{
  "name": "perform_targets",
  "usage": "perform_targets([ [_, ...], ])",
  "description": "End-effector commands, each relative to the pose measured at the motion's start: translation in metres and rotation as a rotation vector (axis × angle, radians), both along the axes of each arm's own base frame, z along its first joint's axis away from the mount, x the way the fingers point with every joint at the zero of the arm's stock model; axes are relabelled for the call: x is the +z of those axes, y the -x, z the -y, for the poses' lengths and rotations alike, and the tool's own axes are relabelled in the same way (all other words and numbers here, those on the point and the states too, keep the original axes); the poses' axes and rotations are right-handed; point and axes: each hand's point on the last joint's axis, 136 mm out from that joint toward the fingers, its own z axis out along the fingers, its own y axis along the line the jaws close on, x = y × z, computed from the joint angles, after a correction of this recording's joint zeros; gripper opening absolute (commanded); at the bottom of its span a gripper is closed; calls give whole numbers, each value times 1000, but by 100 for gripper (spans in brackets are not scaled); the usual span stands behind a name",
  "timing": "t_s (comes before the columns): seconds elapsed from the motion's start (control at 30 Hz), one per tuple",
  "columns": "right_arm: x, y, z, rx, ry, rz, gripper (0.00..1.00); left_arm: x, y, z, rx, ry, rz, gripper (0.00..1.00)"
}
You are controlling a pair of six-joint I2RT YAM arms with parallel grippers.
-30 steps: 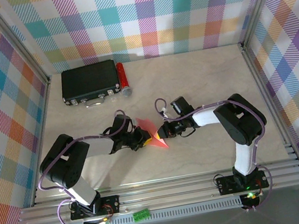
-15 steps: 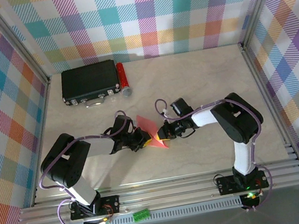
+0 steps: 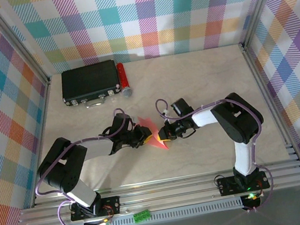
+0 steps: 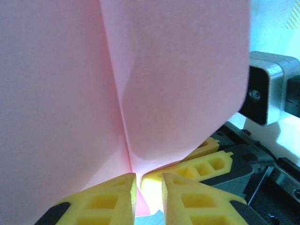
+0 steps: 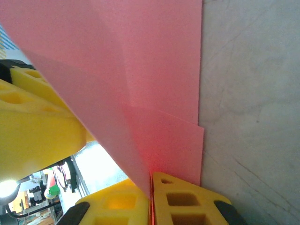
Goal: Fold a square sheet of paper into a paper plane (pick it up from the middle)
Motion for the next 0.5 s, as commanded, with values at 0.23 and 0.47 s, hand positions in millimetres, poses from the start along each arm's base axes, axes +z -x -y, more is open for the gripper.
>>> perform_targets([
  [0.23,-8,6,0,21,9,-52,13,14,-23,26,-6,88,33,19],
  [0.47,1,5,1,23,10,-40,17,-2,-23,22,7,33,-29,15],
])
